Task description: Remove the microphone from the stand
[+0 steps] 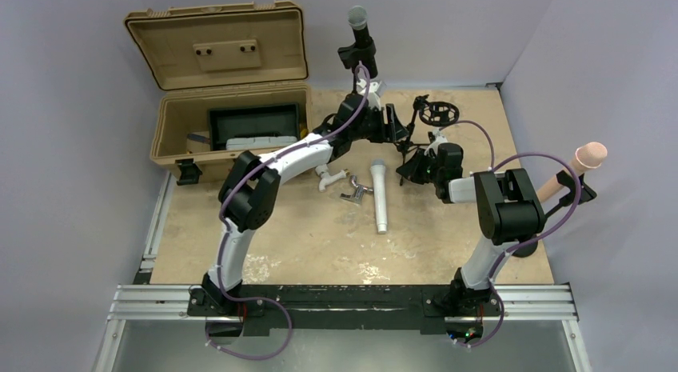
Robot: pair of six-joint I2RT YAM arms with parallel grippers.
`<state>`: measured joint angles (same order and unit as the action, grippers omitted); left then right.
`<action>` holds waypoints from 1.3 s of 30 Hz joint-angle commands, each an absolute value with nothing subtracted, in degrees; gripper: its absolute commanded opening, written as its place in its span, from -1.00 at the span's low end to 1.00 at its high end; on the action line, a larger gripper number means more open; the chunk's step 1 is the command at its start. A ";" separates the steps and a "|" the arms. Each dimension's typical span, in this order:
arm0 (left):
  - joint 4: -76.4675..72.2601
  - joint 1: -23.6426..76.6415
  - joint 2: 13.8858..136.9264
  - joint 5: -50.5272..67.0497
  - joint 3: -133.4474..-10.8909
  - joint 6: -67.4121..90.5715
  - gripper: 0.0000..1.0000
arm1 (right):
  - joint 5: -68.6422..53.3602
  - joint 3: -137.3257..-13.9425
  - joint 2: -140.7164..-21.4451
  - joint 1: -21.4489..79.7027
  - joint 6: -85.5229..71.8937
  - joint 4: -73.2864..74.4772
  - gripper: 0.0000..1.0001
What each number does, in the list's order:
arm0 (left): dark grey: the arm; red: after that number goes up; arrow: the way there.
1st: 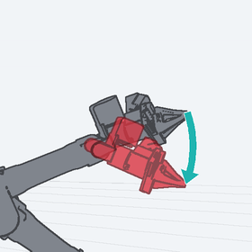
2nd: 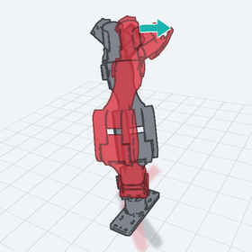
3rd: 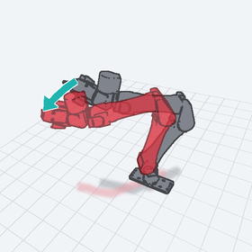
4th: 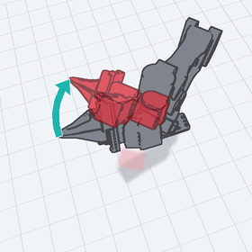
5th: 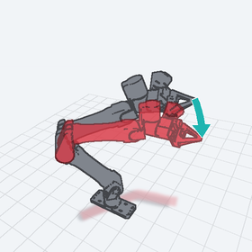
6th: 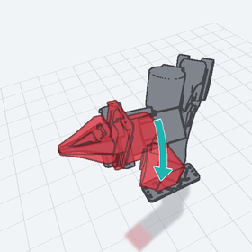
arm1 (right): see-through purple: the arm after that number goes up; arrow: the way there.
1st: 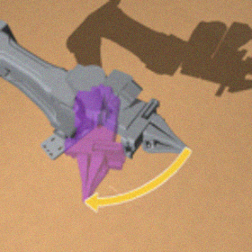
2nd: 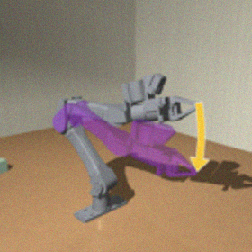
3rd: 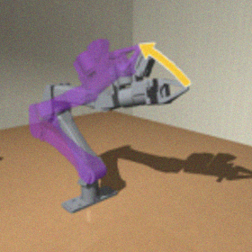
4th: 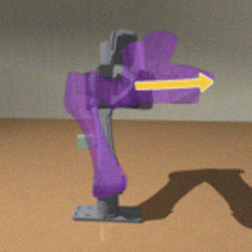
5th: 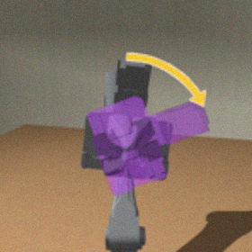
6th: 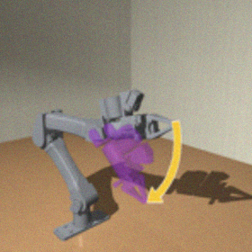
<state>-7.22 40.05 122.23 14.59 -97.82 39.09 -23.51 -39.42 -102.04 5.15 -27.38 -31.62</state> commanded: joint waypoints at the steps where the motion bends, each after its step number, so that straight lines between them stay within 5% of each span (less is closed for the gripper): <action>1: -9.37 39.82 125.39 17.03 -103.13 35.99 0.19 | -23.47 -40.52 -102.18 5.22 -27.33 -32.54 -1.00; 18: -12.38 39.95 131.62 16.31 -108.98 43.29 -0.07 | -23.37 -40.61 -102.22 5.40 -27.24 -32.66 -1.00; 27: -9.98 39.95 132.71 17.75 -111.05 51.65 -0.76 | -23.30 -40.61 -102.13 5.43 -27.25 -32.60 -1.00; 29: -9.64 39.87 132.44 18.19 -110.34 56.36 -1.00 | -23.21 -40.62 -102.06 5.39 -27.25 -32.54 -1.00; 39: -27.74 38.75 134.24 21.76 -102.65 103.82 -1.00 | -22.69 -40.53 -101.80 5.49 -27.33 -32.45 -1.00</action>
<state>-17.06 38.15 133.19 19.25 -103.09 77.95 -23.49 -39.42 -102.04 5.15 -27.11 -32.18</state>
